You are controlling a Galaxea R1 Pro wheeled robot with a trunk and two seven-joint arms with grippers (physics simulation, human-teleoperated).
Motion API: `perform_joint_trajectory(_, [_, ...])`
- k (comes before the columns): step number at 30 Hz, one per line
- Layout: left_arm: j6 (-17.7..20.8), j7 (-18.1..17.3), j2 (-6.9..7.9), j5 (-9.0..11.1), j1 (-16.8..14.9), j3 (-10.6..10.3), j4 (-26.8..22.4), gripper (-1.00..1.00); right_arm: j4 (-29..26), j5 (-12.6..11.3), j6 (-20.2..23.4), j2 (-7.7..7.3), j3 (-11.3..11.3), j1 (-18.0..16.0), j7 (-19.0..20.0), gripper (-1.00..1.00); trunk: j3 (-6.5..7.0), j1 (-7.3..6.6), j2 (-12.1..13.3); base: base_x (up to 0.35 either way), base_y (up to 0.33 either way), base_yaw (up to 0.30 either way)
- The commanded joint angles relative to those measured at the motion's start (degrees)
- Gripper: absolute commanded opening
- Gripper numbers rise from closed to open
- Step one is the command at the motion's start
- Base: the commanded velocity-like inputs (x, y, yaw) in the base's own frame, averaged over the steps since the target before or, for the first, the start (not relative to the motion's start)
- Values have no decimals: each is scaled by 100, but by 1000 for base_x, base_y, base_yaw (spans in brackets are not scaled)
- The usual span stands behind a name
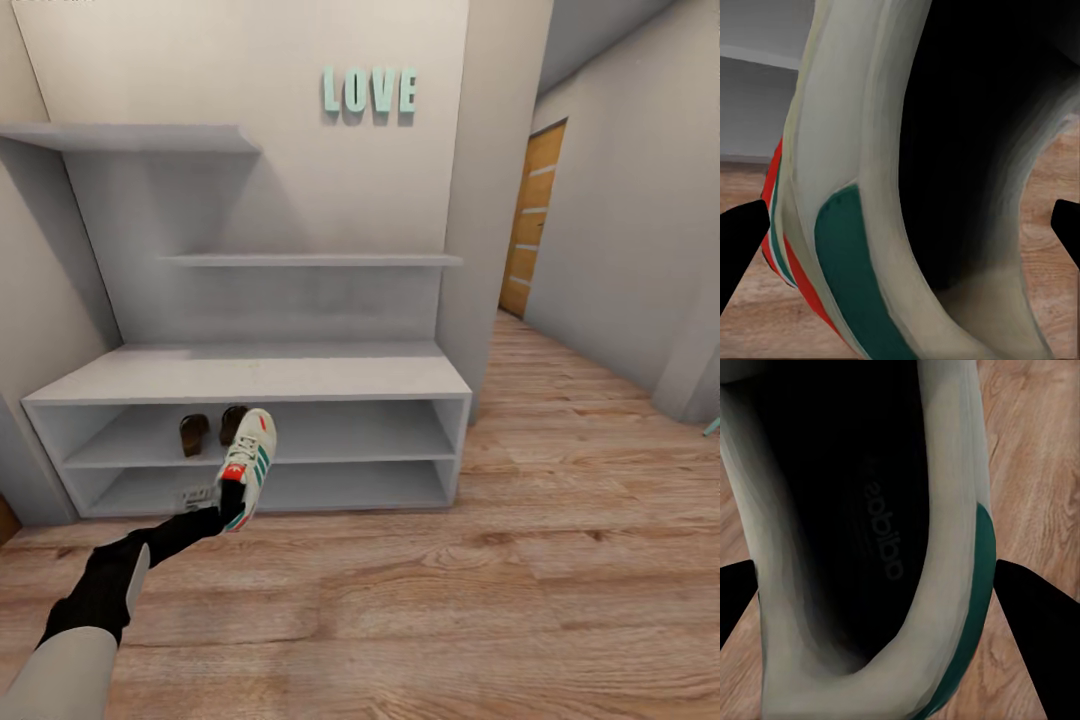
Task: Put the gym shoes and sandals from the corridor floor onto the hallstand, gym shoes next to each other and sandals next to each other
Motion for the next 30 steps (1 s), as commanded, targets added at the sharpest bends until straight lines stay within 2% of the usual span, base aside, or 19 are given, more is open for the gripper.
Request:
perform_joint_trajectory(1, [42, -42, -9, -32, -5, 25, -2, -100, -4, -32, 32, 2, -24, -7, 20, -100, -6, -2, -3, -94, -144, 0])
perform_joint_trajectory(16, [43, -34, -8, -33, -6, 29, 5, -100, -5, -31, 32, 10, -20, -7, 20, -100, -6, -2, -3, -123, -255, 0])
perform_joint_trajectory(26, [43, -33, -15, -33, -6, 22, 5, -100, -6, -31, 32, 10, -20, -7, 20, -100, -6, -2, -3, 146, -309, 4])
perform_joint_trajectory(30, [43, -33, -19, -33, -6, 16, 5, -100, -6, -31, 32, 10, -13, -7, 20, -100, -6, -2, -3, 196, -302, 205])
